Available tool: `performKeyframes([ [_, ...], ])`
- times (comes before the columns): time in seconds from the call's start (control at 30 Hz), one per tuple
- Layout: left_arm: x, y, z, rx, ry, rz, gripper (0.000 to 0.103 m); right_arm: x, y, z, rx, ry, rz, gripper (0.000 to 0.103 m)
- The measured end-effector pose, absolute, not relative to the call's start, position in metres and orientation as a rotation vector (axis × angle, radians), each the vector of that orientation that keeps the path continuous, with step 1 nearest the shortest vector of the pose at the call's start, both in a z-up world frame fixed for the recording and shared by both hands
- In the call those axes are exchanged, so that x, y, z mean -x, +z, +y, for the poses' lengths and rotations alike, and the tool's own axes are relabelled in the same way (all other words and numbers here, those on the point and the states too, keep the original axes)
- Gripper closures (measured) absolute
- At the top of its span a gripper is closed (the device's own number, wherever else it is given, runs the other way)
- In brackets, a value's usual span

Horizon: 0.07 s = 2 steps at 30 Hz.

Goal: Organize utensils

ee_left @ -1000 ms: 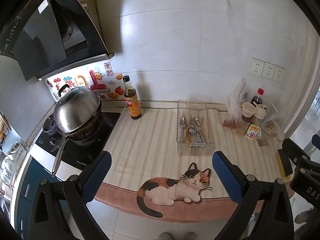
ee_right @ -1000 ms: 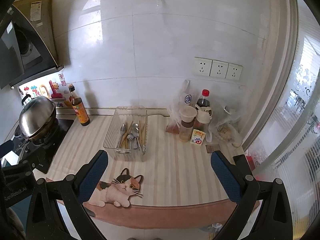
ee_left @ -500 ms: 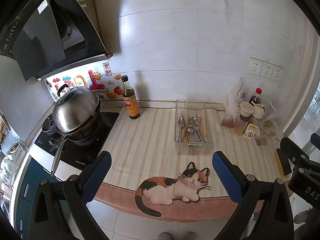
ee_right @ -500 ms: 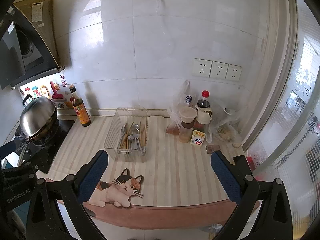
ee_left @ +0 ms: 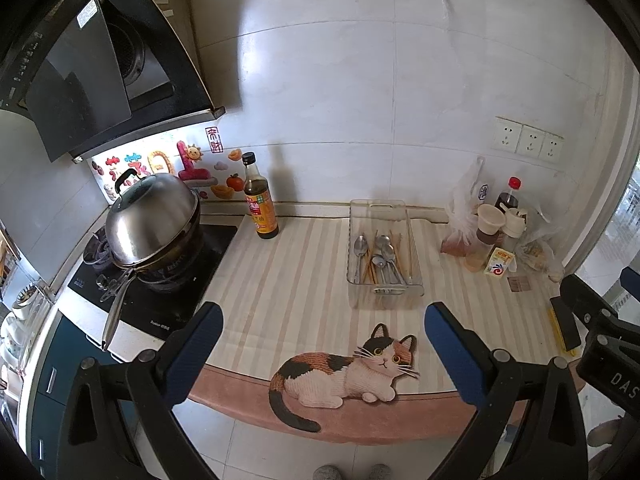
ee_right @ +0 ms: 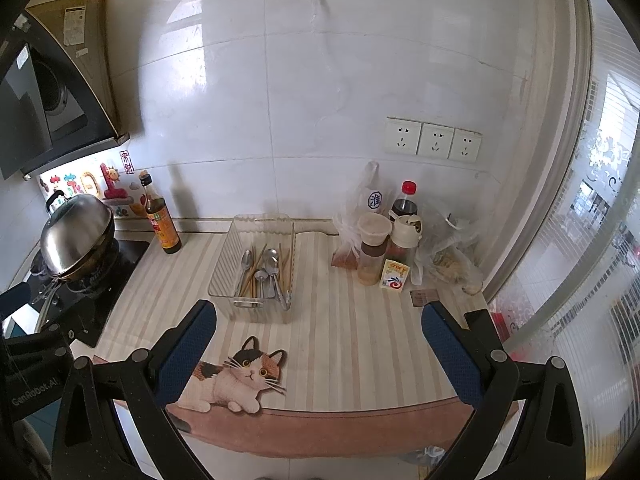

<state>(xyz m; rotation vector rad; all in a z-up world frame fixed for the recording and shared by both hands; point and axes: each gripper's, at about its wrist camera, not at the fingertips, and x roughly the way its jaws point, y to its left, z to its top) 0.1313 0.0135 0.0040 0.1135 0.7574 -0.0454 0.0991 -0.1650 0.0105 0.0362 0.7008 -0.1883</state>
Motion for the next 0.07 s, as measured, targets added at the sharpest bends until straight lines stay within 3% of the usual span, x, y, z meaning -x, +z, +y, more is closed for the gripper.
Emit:
performKeyframes([
  [0.07, -0.1296, 0.0063, 0.0136, -0.109, -0.048, 0.755, 0.0, -0.099, 0.0105, -0.1651, -0.037, -0.186, 0.702, 0.0],
])
